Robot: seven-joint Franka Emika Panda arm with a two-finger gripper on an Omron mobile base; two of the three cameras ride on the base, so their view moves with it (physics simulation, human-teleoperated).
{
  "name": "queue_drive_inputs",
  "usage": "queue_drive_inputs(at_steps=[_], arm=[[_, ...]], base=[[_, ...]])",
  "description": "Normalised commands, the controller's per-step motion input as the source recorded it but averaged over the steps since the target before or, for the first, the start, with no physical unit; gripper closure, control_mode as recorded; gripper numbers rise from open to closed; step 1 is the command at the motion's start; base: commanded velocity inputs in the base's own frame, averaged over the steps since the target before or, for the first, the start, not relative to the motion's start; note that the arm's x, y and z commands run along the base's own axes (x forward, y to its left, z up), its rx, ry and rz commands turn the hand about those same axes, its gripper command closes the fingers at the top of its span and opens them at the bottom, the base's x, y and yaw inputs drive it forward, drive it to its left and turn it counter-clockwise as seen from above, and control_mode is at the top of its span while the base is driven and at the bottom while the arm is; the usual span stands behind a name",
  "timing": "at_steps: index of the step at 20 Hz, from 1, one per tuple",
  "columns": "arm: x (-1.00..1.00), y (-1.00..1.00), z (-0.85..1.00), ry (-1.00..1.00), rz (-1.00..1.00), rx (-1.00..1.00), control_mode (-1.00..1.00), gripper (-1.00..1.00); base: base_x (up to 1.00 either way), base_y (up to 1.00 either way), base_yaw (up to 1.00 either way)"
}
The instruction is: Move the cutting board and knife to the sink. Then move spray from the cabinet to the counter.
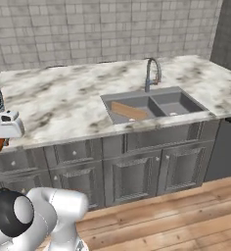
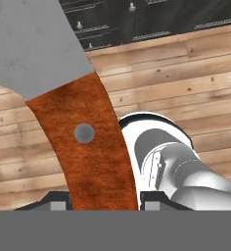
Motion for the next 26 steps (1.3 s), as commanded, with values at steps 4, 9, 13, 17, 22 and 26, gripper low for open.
queue_drive_inputs(at_steps=[4,9,13,17,22,26], arm=[[0.00,0.00,0.00,0.00,0.00,0.00,1.00,1.00],[0.00,0.00,0.00,0.00,0.00,0.00,1.00,1.00],[0.00,0.00,0.00,0.00,0.00,0.00,1.00,1.00],[0.00,0.00,0.00,0.00,0.00,0.00,1.00,1.00],[0.00,0.00,0.00,0.00,0.00,0.00,1.00,1.00],[0.00,0.00,0.00,0.00,0.00,0.00,1.00,1.00]], base=[[0.31,-1.00,-0.28],[0.46,-1.00,-0.20],[0.60,-1.00,-0.14],[0.64,-0.91,-0.06],[0.70,-0.58,0.00],[0.76,-0.17,0.11]])
